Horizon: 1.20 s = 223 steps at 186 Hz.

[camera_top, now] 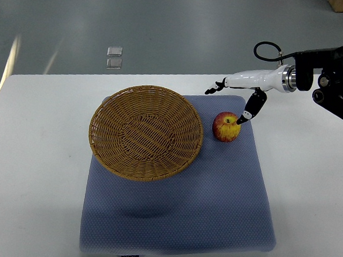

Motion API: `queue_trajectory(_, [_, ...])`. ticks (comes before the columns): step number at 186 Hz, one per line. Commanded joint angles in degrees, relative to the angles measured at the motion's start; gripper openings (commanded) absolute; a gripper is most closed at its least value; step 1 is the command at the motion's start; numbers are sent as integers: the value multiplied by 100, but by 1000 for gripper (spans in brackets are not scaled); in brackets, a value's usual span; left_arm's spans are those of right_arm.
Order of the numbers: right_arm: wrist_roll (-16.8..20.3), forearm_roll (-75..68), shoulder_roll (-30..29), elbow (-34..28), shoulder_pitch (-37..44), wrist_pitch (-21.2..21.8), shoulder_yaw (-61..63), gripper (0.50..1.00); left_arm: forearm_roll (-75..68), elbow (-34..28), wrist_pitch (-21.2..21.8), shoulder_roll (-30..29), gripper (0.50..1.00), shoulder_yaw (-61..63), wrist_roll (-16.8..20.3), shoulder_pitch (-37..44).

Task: Place red apple in basket with right hand
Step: 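Reach the right hand forward and down over the red apple, then close the right hand fingers around the red apple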

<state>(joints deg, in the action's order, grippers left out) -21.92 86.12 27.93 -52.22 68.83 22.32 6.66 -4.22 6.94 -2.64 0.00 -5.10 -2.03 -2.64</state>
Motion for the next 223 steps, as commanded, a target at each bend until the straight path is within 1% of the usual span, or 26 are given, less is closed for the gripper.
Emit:
queue_trajectory(1, [-5, 221, -16, 2, 34, -26, -306, 919, 0, 0, 0, 0, 1000, 0, 1, 0])
queue_trajectory(48, [21, 476, -104, 63, -10, -316, -508, 919, 0, 0, 0, 0, 1000, 0, 1, 0])
queue_trajectory(109, [47, 572, -183, 107, -89, -439, -526, 919, 0, 0, 0, 0, 1000, 0, 1, 0])
queue_trajectory(120, [91, 634, -209, 221, -159, -588, -631, 919, 0, 0, 0, 0, 1000, 0, 1, 0])
queue_trajectory(130, [91, 634, -209, 221, -159, -588, -631, 919, 0, 0, 0, 0, 1000, 0, 1, 0])
queue_trajectory(131, [126, 634, -313, 274, -194, -658, -640, 919, 0, 0, 0, 0, 1000, 0, 1, 0])
queue_trajectory(135, [126, 634, -350, 283, -221, -676, -640, 919, 0, 0, 0, 0, 1000, 0, 1, 0])
queue_trajectory(185, [153, 643, -446, 353, -282, -694, -631, 919, 0, 0, 0, 0, 1000, 0, 1, 0])
queue_trajectory(208, [179, 643, -508, 406, -344, -826, -640, 919, 0, 0, 0, 0, 1000, 0, 1, 0])
queue_trajectory(223, [232, 652, -517, 424, -361, -834, -640, 917, 0, 0, 0, 0, 1000, 0, 1, 0])
